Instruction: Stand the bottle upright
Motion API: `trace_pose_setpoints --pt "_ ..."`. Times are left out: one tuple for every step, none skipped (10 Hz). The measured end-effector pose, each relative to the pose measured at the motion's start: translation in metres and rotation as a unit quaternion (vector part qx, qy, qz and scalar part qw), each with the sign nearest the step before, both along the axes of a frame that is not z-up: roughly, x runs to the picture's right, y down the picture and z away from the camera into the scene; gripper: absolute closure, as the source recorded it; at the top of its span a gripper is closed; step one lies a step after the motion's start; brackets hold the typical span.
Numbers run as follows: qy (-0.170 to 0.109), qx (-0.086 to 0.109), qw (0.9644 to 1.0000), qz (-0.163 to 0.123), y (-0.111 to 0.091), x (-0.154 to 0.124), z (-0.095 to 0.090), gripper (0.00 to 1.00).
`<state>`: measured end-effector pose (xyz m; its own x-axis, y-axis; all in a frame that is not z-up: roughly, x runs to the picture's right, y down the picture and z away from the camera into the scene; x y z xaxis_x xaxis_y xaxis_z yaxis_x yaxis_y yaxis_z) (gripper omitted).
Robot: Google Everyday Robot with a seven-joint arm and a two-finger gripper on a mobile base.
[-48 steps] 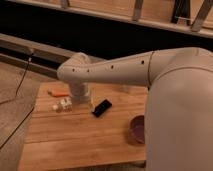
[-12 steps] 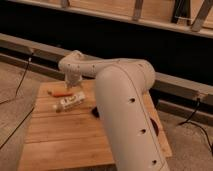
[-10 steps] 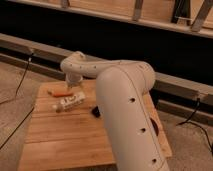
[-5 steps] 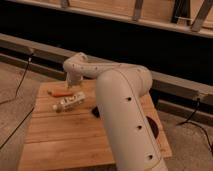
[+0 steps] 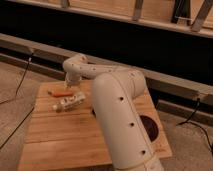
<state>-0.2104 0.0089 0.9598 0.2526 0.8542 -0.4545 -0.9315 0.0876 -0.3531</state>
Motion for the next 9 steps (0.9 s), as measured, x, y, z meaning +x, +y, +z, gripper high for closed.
trace_pose_setpoints --pt "0.011 -0.013 0.9998 0.012 0.002 0.004 -0.001 0.35" --pt "0.021 -0.024 0.9992 0.025 0.003 0.006 -0.003 0.35" --pt "0.032 -0.039 0.9975 0.049 0.005 0.009 -0.011 0.35" --pt "0.036 -0.049 0.9961 0.064 0.008 0.009 -0.016 0.35" --pt "0.039 -0.058 0.9946 0.077 0.013 0.008 -0.022 0.35" --pt "0.042 -0.072 0.9921 0.094 0.021 0.006 -0.03 0.35" --pt "0.045 -0.082 0.9904 0.102 0.028 0.006 -0.034 0.35" --pt "0.045 -0.091 0.9887 0.11 0.035 0.004 -0.038 0.35" --pt "0.046 -0.104 0.9865 0.117 0.047 0.001 -0.043 0.35"
